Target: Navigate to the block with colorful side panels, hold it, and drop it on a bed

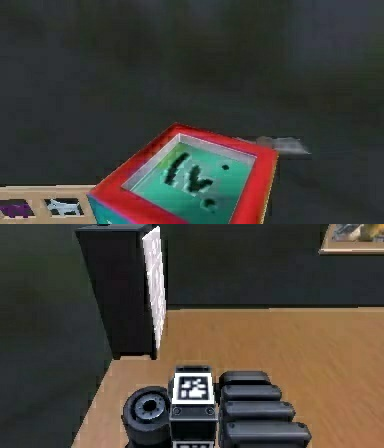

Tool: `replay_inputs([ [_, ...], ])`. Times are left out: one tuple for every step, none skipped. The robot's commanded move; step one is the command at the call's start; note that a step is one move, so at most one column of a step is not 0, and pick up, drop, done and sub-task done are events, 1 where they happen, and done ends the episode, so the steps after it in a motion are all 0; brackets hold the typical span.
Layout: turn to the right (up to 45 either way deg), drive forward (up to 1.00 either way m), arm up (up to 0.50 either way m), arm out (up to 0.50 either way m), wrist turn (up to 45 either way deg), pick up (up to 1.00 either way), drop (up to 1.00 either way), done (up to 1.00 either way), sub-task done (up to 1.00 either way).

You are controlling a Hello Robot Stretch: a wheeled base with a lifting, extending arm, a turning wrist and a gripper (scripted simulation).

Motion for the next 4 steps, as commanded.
replay_inputs([
  [45.0,0.0,0.0,0.0,0.0,0.0,0.0,0.0,0.0],
  [39.0,0.0,0.0,0.0,0.0,0.0,0.0,0.0,0.0],
  [45.0,0.0,0.0,0.0,0.0,0.0,0.0,0.0,0.0],
  [45.0,0.0,0.0,0.0,0.0,0.0,0.0,0.0,0.0],
])
